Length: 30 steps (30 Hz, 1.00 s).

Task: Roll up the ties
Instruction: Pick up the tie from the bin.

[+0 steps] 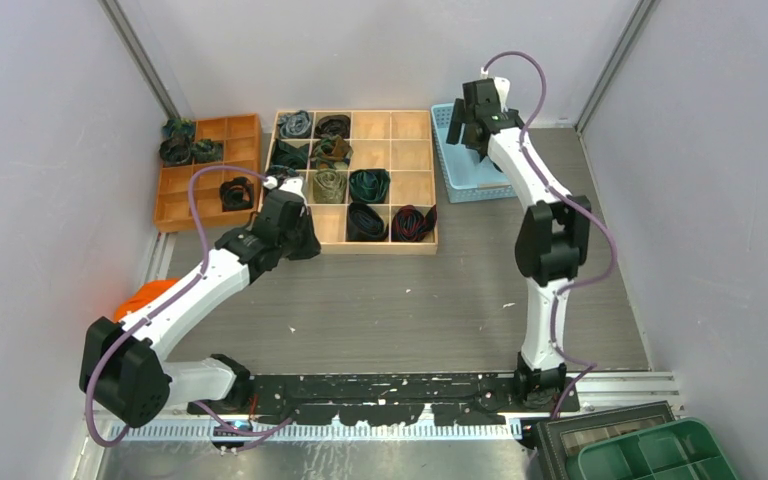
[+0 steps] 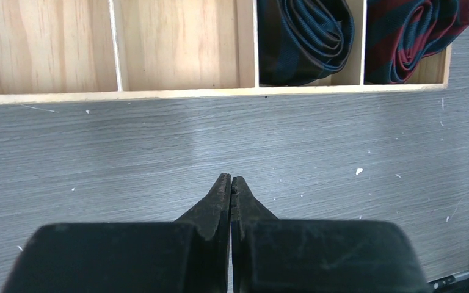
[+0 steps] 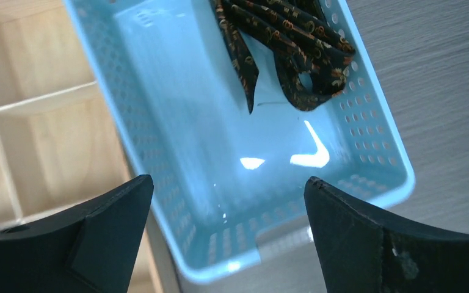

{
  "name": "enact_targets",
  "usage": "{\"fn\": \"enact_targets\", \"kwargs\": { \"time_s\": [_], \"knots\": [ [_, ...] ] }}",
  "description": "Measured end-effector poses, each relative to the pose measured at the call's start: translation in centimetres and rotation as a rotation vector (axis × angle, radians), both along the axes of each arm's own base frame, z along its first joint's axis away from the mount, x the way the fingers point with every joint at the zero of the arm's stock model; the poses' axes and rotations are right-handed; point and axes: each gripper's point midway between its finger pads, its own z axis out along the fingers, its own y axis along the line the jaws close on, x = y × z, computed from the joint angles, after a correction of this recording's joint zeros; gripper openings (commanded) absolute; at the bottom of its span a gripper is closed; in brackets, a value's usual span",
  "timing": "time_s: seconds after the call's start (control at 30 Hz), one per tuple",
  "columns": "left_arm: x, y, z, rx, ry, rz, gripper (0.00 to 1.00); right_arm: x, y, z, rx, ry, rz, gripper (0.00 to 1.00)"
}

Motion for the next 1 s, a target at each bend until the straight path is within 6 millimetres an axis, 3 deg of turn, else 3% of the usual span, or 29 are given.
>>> {"fn": "enact_targets", "kwargs": {
  "time_s": [0.1,0.2,0.33,0.6,0.87,0.93,1.0],
  "knots": [
    [-0.1,0.2,-0.4,0.011,0.005,0.001,0.00,2.6,-1.2,-3.7,-0.020,0.050,-0.038,0.99],
    [0.0,0.4,-0.4,0.020,0.002,-0.001,0.00,3.9,-2.6,-7.2,-0.041,0.106,-0.071,0.99],
    [0.1,0.4,-0.7,0.029,0.006,-0.006,0.00,5.3,-4.4,-10.3,-0.044,0.147,-0.112,0.98],
    [0.4,0.0,-2.7,0.050,0.054,-0.011,0.00,8.5,-8.4,-11.6,-0.005,0.105,-0.182,0.85],
    [0.9,-0.5,-4.1,0.054,0.081,-0.021,0.00,9.8,-9.3,-13.8,0.070,0.115,-0.189,0.88],
    [0.9,-0.6,-4.3,0.053,0.084,-0.023,0.00,9.9,-8.9,-14.5,0.083,0.128,-0.175,0.77],
    [1.0,-0.7,-4.3,0.050,0.083,-0.025,0.00,9.8,-8.5,-15.5,0.096,0.148,-0.162,0.49]
  ]
}}
